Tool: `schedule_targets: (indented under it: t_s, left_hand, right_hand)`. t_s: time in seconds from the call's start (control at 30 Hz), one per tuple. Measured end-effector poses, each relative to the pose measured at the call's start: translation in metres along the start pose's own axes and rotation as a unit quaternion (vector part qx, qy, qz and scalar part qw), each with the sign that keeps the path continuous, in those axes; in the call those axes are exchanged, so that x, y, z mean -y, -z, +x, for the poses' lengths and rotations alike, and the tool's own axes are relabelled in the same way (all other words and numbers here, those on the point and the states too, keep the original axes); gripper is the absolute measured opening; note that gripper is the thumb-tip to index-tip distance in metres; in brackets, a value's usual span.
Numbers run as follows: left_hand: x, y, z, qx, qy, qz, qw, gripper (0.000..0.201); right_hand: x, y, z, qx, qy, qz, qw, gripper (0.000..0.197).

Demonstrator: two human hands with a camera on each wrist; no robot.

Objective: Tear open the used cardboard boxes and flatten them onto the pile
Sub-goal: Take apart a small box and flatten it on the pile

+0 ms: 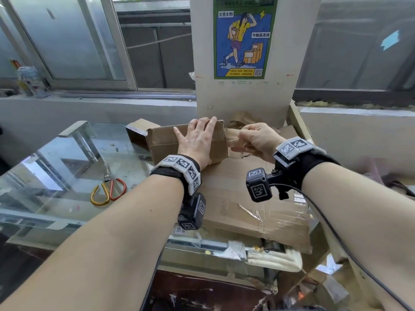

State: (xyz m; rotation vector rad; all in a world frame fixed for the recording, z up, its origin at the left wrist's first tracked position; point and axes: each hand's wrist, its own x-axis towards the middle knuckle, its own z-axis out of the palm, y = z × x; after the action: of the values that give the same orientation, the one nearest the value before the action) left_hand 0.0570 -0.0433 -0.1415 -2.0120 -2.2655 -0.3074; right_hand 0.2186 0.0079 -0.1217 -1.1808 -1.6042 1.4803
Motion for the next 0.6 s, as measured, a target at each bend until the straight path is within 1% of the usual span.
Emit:
schedule_targets:
  t_s: [0.07,0.17,0.3,0.43,0.5,0.53,0.6]
  left_hand:
    - [0.002,0.0,0.0,-0.009,-0.001,-0.004,1.0,0.111]
    - [0.006,-0.001,0.0,-0.021,0.001,-0.018,1.0,0.106]
    - [0.01,-0.001,0.0,-0.035,-0.01,-0.031,0.999,0.102]
    - [0.015,-0.005,-0.002,-0.046,-0.035,-0.037,0.998,0.102]
    - [0.016,-0.006,-0.004,-0.045,-0.046,-0.041,0.997,0.102]
    - [0.016,-0.006,-0.005,-0.043,-0.049,-0.039,0.997,0.102]
    - [0.015,-0.007,-0.006,-0.042,-0.046,-0.036,0.997,0.101]
  right_hand:
    - [-0.001,0.002,0.0,0.01,-0.013,0.026,1.0,0.034]
    - [-0.001,0.003,-0.001,0.043,-0.028,0.068,0.996,0.033]
    - [0.0,0.003,-0.006,0.073,-0.026,0.113,0.991,0.033]
    - [-0.002,0.006,-0.009,0.103,-0.026,0.124,0.987,0.037]
    - [-0.003,0.005,-0.01,0.098,-0.026,0.12,0.988,0.039]
    - [-0.005,0.006,-0.009,0.084,-0.023,0.117,0.989,0.039]
    - [-0.007,0.008,-0.004,0.033,-0.024,0.095,0.995,0.038]
